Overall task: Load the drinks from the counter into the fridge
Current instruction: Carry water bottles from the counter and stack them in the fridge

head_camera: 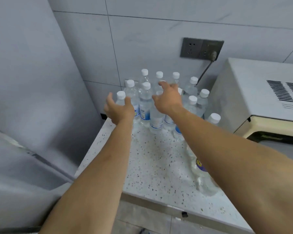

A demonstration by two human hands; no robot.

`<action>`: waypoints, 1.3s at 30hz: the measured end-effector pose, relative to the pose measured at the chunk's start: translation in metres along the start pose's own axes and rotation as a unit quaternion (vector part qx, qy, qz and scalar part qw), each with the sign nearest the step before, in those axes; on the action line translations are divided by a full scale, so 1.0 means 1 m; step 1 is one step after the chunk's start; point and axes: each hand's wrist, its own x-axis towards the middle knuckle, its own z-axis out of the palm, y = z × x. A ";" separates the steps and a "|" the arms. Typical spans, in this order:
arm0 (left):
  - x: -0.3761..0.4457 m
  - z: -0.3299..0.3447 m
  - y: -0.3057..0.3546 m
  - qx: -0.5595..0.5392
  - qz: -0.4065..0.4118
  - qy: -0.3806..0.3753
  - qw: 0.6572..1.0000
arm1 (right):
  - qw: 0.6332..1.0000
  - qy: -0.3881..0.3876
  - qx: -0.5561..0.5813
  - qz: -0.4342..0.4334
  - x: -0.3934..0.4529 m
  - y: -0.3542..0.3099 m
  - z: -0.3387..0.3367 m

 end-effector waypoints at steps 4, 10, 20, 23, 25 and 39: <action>0.004 0.012 0.000 0.099 0.065 0.003 0.993 | 0.997 -0.029 -0.071 -0.004 0.005 0.014 0.009; -0.006 0.000 -0.007 0.149 0.128 -0.023 0.980 | 1.000 -0.002 -0.006 -0.018 -0.023 0.027 0.014; -0.086 -0.060 -0.023 0.103 0.206 -0.041 0.972 | 0.992 0.028 0.119 -0.002 -0.099 0.038 0.000; -0.107 -0.079 -0.036 0.124 0.220 -0.077 0.965 | 0.991 0.015 0.130 -0.001 -0.127 0.052 0.002; -0.121 -0.087 -0.050 0.117 0.234 -0.108 0.959 | 0.987 0.051 0.146 -0.035 -0.145 0.065 0.009; -0.153 -0.109 -0.131 0.140 0.052 -0.207 0.967 | 0.962 -0.032 0.268 0.039 -0.211 0.129 0.053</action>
